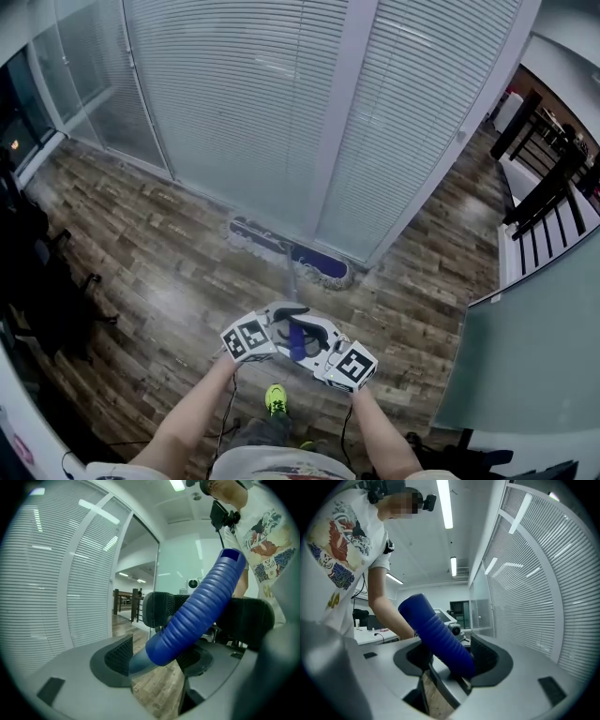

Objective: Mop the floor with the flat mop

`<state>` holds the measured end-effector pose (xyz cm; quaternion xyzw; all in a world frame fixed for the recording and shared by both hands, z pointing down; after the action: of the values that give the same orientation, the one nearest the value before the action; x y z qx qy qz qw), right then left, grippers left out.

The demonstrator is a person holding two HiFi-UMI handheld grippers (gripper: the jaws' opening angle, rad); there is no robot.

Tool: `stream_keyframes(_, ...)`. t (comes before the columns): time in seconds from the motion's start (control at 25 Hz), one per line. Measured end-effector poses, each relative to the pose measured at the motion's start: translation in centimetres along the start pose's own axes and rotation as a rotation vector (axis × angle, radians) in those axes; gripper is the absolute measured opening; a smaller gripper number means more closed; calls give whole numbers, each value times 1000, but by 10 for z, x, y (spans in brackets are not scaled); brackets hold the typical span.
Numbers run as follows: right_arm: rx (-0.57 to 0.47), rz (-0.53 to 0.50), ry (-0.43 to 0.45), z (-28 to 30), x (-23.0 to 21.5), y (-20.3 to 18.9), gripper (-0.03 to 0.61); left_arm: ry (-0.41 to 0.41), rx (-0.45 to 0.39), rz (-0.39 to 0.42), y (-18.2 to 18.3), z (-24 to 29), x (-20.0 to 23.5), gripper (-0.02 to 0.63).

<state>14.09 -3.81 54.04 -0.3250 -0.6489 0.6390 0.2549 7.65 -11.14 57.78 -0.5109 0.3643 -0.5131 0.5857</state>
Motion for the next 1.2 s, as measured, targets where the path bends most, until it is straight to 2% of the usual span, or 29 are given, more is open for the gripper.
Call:
stream_keyframes(0.16, 20, -18, 56, -1, 36, -2, 233, 53, -13, -12, -12, -17, -34, 245)
stream_keyframes(0.36, 20, -4, 84, -31, 83, 1, 235, 75, -11, -17, -7, -15, -94, 245)
stream_keyframes(0.6, 24, -15, 154, -101, 177, 1, 238, 121, -2, -36, -13, -1, -215, 245)
stream_keyframes(0.88, 25, 30, 191, -181, 283, -6, 238, 170, 11, -48, -23, 16, -349, 247)
stream_keyframes(1.2, 8, -20, 275, -242, 365, 1, 239, 206, 26, -71, -22, 28, -458, 247)
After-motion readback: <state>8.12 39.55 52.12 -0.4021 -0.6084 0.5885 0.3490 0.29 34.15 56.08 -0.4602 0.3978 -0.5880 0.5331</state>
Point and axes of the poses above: the fingertips, and each gripper's own axes: z forward along the fingers, x to its left, y out of its top, the point moved 9 cm from there along -z, backward along the fingers, and after that the axes turned 6 degrees about -x, right-handed, at the moved point
